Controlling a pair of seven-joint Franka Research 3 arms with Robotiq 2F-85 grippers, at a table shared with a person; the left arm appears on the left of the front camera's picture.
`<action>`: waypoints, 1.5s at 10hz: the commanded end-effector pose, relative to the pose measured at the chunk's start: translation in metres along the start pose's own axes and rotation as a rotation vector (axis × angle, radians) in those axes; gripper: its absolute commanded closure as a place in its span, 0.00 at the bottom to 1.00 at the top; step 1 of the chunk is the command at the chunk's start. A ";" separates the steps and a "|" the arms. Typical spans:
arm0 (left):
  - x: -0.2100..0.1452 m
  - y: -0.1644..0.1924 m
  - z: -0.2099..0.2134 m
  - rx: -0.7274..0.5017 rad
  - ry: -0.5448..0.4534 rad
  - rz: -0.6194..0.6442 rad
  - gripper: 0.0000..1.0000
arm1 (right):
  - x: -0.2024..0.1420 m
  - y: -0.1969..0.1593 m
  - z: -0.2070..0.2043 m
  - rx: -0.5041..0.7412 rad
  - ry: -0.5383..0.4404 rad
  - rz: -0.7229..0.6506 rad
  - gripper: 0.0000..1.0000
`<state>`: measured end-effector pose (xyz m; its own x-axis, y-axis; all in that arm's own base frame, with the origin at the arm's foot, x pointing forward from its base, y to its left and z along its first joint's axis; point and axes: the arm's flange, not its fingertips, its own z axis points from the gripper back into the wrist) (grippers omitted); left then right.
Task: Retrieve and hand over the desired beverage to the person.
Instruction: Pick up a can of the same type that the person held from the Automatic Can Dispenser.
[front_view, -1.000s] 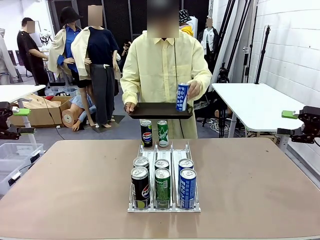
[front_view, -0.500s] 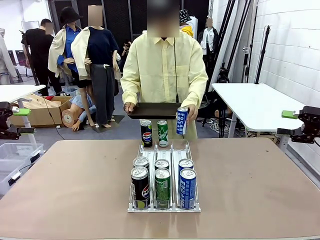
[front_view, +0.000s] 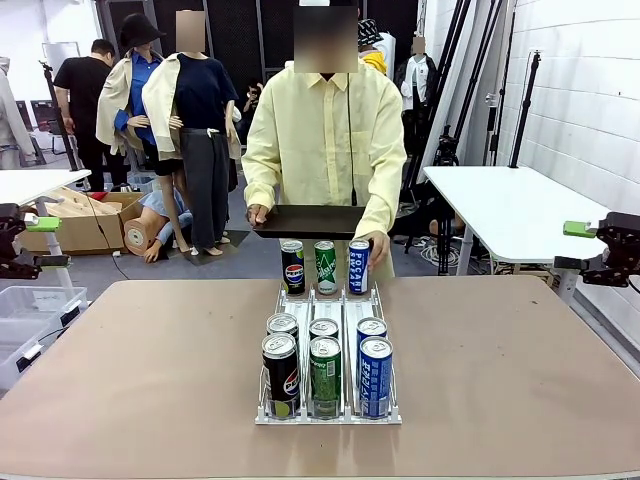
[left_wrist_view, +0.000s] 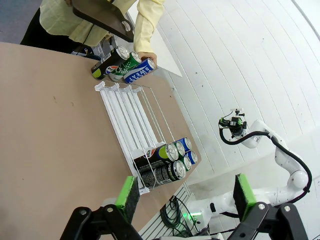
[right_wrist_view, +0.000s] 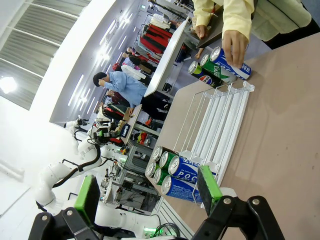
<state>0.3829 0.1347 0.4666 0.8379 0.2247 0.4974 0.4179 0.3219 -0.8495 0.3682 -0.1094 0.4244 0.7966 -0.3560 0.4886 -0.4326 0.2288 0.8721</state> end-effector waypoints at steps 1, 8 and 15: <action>-0.001 -0.001 0.001 -0.014 -0.011 0.006 0.00 | -0.003 0.000 -0.001 0.013 -0.009 -0.007 0.00; -0.001 -0.001 0.001 -0.014 -0.011 0.006 0.00 | -0.003 0.000 -0.001 0.013 -0.009 -0.007 0.00; -0.001 -0.001 0.001 -0.014 -0.011 0.006 0.00 | 0.004 0.013 -0.032 -0.032 0.087 0.045 0.00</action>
<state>0.3829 0.1346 0.4666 0.8380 0.2244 0.4973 0.4180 0.3218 -0.8495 0.3746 -0.0937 0.4293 0.8060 -0.3114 0.5034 -0.4457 0.2403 0.8623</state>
